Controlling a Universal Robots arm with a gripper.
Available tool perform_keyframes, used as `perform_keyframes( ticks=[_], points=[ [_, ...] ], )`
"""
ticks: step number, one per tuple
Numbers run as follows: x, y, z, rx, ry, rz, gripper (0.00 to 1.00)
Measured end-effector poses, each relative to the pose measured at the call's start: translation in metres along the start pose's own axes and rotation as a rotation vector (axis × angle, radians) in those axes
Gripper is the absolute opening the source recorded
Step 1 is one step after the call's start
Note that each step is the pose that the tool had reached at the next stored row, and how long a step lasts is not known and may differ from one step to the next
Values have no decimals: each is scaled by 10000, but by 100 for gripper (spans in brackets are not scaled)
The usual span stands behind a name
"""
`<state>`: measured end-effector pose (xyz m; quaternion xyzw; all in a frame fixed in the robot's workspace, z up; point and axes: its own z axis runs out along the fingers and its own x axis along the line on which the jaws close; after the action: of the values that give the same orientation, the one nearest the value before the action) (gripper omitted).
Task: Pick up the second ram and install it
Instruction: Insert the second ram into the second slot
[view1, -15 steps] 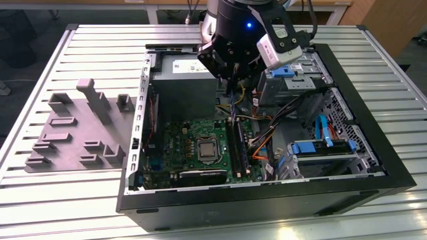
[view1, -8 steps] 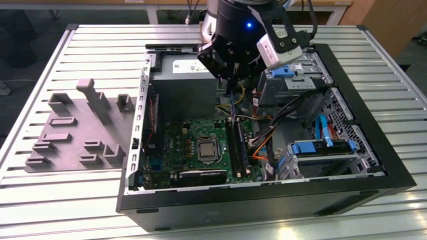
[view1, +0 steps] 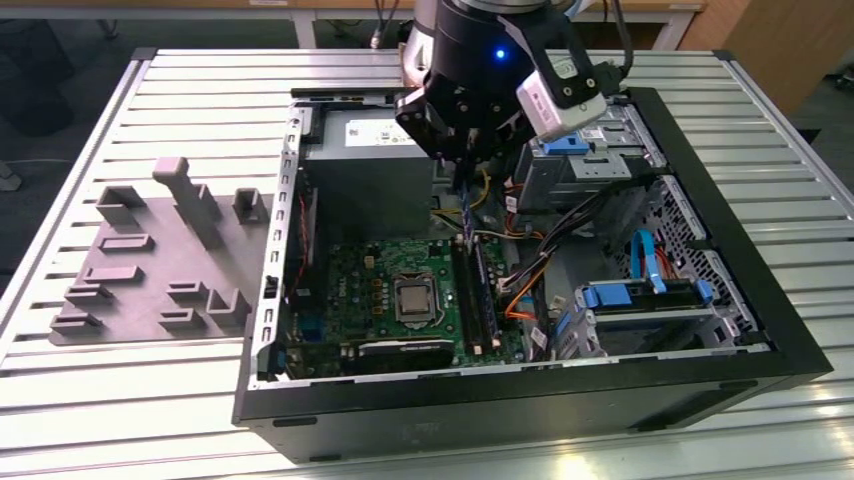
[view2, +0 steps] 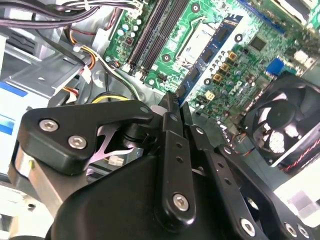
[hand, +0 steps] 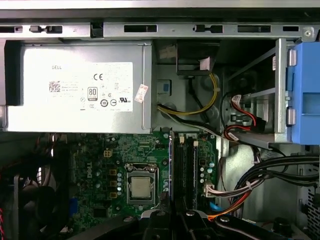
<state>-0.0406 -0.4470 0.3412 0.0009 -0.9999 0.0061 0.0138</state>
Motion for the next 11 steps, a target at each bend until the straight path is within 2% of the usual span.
perform_keyframes(
  ticks=[11],
  points=[
    [-19,-9,199,-1,0,-3,14]
  ],
)
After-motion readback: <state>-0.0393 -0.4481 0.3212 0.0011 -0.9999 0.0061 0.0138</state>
